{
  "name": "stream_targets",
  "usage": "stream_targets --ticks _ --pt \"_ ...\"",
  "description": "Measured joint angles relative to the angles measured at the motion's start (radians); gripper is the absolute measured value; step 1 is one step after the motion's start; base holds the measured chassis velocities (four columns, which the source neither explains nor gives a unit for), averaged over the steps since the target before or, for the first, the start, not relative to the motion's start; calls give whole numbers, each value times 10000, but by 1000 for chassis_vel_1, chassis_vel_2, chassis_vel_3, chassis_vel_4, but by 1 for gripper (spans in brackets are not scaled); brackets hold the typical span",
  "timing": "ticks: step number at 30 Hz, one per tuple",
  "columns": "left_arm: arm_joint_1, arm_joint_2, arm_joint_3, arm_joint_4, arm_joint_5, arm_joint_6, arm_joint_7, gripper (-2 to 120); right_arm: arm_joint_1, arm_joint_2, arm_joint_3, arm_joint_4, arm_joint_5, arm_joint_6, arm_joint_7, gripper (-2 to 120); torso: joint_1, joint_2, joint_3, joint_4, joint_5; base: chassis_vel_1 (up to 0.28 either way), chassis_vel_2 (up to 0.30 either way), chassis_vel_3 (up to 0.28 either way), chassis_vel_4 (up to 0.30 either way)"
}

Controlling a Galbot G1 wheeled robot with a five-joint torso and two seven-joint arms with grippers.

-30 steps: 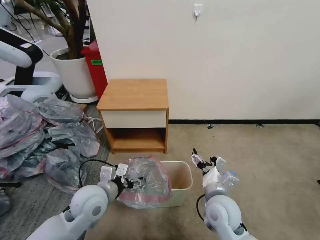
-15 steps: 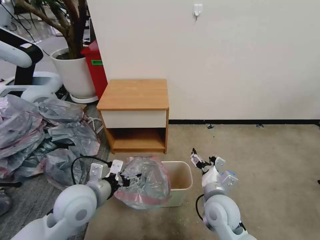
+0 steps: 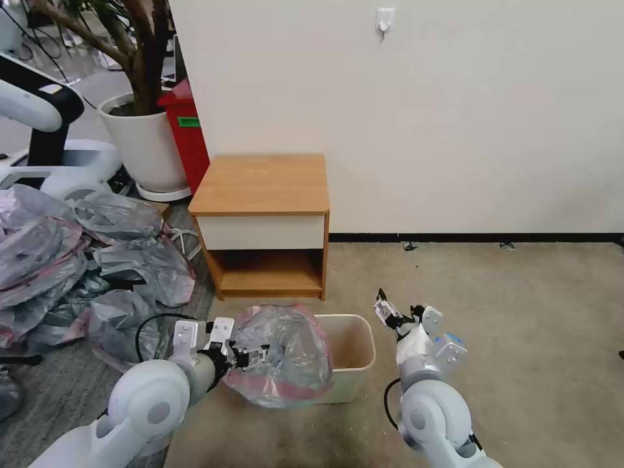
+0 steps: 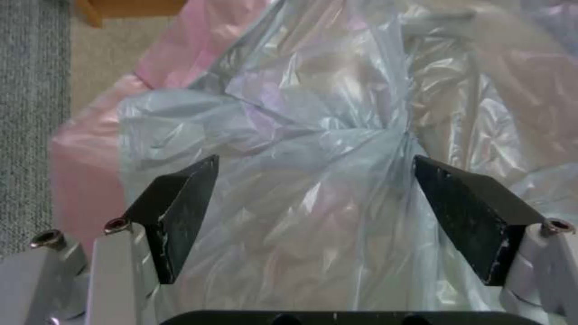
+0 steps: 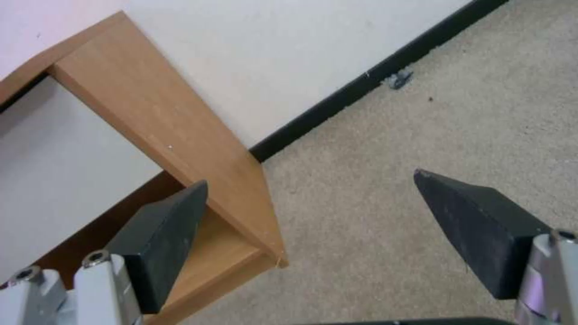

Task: Pick up the garbage bag from the table and place it over the trash can.

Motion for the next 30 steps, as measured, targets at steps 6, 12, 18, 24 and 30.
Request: stream_targets --ticks 6,12,18,24,30 --pt "-181 -69 290 196 -4 0 -97 83 1 5 3 -56 0 28 -1 89 -1 0 0 0 1 0 0 0 0" --pt "-406 -124 580 389 2 0 -131 83 35 28 11 -156 -5 71 -6 89 -1 0 0 -1 0 0 0 0 0" --pt "-543 -153 772 528 13 0 -153 83 27 37 23 -247 -33 135 -17 88 -1 0 0 0 1 0 0 0 0" --pt "-814 -174 1072 727 14 0 -227 83 48 44 53 -325 -49 172 -30 86 0 0 0 0 1 0 0 0 0" --pt "-1176 -262 1491 947 -76 0 -451 83 82 64 62 -441 -66 206 -39 84 -1 0 0 0 1 0 0 0 0"
